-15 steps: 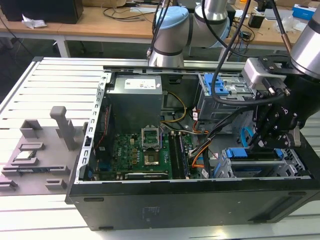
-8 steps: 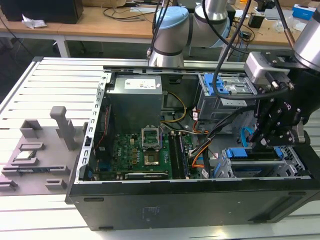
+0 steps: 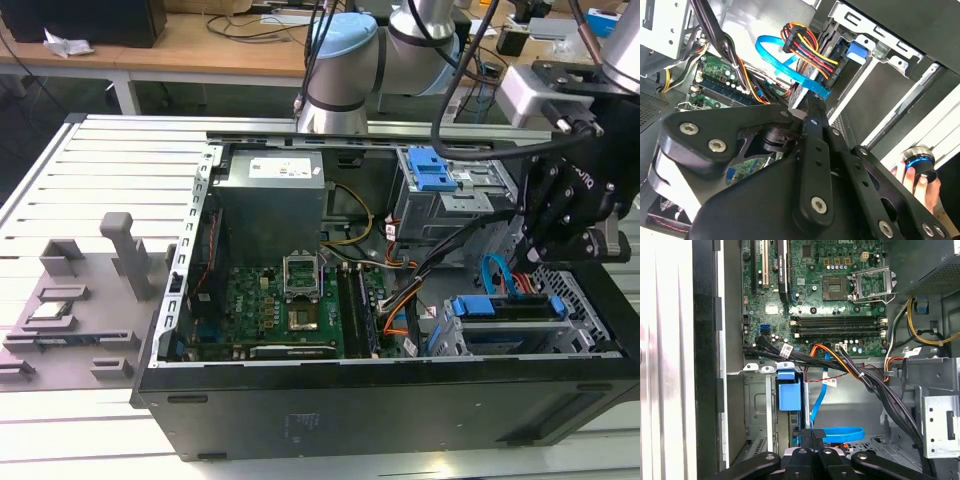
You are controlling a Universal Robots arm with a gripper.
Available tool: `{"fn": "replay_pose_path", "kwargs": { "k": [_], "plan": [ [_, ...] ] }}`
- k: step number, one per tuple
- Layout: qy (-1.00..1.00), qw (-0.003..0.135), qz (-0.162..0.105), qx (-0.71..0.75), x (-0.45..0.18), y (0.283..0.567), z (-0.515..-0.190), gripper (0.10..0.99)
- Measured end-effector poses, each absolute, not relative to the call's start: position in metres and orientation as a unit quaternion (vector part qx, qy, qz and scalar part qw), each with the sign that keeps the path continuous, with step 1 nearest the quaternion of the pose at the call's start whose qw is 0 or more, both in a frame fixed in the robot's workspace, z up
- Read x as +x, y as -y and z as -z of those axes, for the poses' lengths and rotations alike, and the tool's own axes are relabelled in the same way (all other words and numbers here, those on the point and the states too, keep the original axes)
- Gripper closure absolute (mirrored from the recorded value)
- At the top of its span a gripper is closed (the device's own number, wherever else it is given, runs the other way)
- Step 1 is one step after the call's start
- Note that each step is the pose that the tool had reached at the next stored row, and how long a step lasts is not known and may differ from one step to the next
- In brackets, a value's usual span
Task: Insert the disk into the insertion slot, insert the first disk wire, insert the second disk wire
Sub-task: 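Insert the second disk wire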
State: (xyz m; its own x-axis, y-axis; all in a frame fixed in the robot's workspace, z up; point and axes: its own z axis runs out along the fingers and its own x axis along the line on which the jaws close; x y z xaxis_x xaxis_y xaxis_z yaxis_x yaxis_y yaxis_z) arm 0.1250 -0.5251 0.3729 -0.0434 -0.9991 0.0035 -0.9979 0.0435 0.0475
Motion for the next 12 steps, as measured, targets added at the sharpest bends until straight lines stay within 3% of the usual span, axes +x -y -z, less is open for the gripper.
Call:
{"fn": "replay_pose_path", "kwargs": {
  "k": [12],
  "plan": [
    [0.722, 0.018, 0.016, 0.691, 0.125, 0.525, -0.384, 0.98]
  ]
}}
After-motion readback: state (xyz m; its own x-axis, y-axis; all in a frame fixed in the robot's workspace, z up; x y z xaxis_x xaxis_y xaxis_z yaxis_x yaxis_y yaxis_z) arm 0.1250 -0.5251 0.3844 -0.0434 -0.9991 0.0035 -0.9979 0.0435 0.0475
